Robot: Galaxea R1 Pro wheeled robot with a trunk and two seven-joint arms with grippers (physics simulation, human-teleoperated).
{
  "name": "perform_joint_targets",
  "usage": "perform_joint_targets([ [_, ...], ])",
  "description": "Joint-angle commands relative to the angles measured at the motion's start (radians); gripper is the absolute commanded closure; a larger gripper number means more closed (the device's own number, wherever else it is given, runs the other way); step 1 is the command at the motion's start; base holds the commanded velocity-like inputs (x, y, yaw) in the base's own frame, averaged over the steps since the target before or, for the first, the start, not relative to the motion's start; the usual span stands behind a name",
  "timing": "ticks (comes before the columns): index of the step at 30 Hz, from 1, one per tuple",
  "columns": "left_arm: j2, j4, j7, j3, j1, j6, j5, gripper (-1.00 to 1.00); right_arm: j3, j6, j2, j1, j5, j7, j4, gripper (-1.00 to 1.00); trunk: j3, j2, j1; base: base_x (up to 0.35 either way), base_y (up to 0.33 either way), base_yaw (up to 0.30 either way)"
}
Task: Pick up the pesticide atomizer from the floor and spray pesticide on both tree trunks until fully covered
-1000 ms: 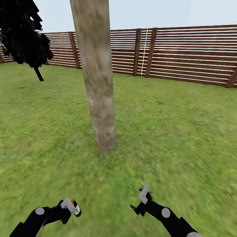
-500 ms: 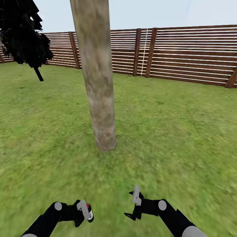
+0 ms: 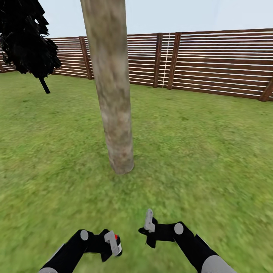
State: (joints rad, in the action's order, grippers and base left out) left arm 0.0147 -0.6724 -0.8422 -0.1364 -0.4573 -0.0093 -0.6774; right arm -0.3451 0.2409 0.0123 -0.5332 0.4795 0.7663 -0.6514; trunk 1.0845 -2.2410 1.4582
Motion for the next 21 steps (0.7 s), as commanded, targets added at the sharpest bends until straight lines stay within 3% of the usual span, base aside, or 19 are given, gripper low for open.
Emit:
perform_joint_targets([
  [1, -0.003, -0.008, 0.000, -0.001, 0.000, 0.000, -0.001, 1.00, 0.000, 0.000, 0.008, 0.000, 0.018, 0.000, 0.000, 1.00, 0.000, 0.000, 0.000, 0.000, 0.000, 0.000],
  [3, -0.007, -0.015, 0.000, -0.002, 0.000, -0.001, -0.001, 1.00, 0.000, -0.002, 0.037, -0.001, 0.059, -0.001, 0.000, 1.00, 0.000, 0.000, 0.000, 0.000, 0.000, 0.000],
  [5, -0.006, -0.016, 0.003, -0.001, 0.001, -0.002, -0.001, 1.00, 0.000, -0.003, 0.054, -0.001, 0.069, -0.001, 0.000, 1.00, 0.000, 0.000, 0.000, 0.000, 0.000, 0.000],
  [21, -0.008, -0.024, 0.006, -0.022, 0.002, -0.014, 0.002, 1.00, 0.000, -0.003, 0.079, -0.001, 0.070, -0.001, -0.002, 1.00, 0.000, 0.000, 0.000, 0.000, 0.000, 0.000],
])
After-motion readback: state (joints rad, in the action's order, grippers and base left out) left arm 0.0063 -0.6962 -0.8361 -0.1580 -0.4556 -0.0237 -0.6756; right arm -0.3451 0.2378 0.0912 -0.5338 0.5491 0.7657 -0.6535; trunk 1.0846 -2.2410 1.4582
